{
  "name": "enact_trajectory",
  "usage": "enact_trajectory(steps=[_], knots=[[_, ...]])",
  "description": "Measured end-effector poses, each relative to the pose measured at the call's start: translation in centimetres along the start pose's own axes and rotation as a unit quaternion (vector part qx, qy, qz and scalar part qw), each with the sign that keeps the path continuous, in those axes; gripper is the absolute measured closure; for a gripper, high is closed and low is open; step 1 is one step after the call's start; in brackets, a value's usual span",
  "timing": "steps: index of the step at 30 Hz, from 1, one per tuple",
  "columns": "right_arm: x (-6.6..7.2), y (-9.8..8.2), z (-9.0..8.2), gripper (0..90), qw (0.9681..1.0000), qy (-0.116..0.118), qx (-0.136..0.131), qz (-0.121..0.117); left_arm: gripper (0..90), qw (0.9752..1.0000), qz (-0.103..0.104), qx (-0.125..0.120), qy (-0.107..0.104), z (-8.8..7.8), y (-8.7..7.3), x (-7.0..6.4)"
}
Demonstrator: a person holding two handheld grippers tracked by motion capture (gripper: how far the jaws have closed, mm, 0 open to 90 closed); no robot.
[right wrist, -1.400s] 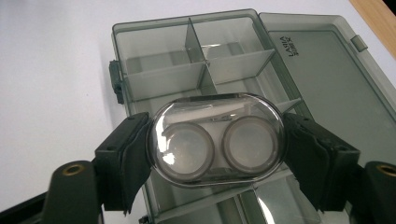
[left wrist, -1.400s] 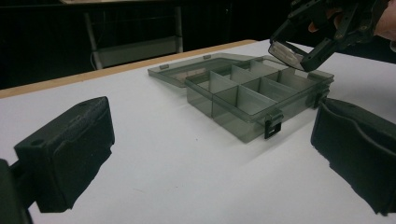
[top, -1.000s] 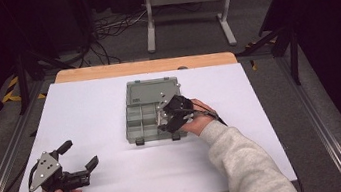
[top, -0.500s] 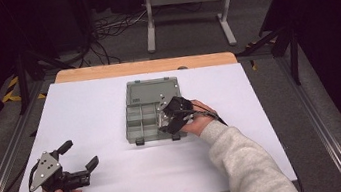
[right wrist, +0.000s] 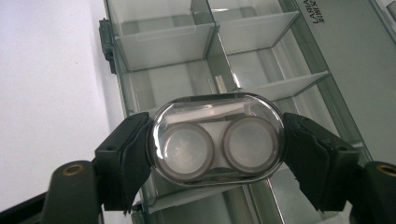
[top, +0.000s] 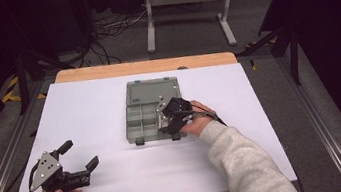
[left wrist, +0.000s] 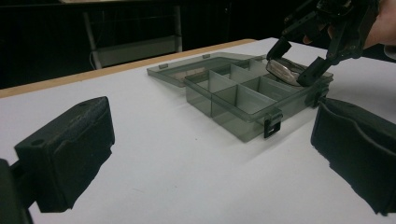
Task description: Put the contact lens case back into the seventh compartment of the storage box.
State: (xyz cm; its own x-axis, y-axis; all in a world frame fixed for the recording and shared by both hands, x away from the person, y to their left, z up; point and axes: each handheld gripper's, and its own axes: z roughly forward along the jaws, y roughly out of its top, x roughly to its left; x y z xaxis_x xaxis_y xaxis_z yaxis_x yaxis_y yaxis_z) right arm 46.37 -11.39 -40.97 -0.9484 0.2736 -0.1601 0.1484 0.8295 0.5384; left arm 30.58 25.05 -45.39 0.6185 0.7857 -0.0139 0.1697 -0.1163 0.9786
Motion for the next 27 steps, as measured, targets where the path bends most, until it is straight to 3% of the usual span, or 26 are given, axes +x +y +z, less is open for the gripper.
enact_trajectory(steps=[20, 27], knots=[[0.01, 0.04, -0.13, 24.7, 1.0, 0.004, -0.004, 0.003, 0.3, 1.0, 0.001, 0.001, 0.0, -0.01, 0.02, -0.04], [0.08, 0.18, -0.75, 22.0, 0.9998, 0.003, -0.019, 0.007, 0.3, 1.0, 0.0, 0.0, 0.0, 0.02, 0.0, -0.02]])
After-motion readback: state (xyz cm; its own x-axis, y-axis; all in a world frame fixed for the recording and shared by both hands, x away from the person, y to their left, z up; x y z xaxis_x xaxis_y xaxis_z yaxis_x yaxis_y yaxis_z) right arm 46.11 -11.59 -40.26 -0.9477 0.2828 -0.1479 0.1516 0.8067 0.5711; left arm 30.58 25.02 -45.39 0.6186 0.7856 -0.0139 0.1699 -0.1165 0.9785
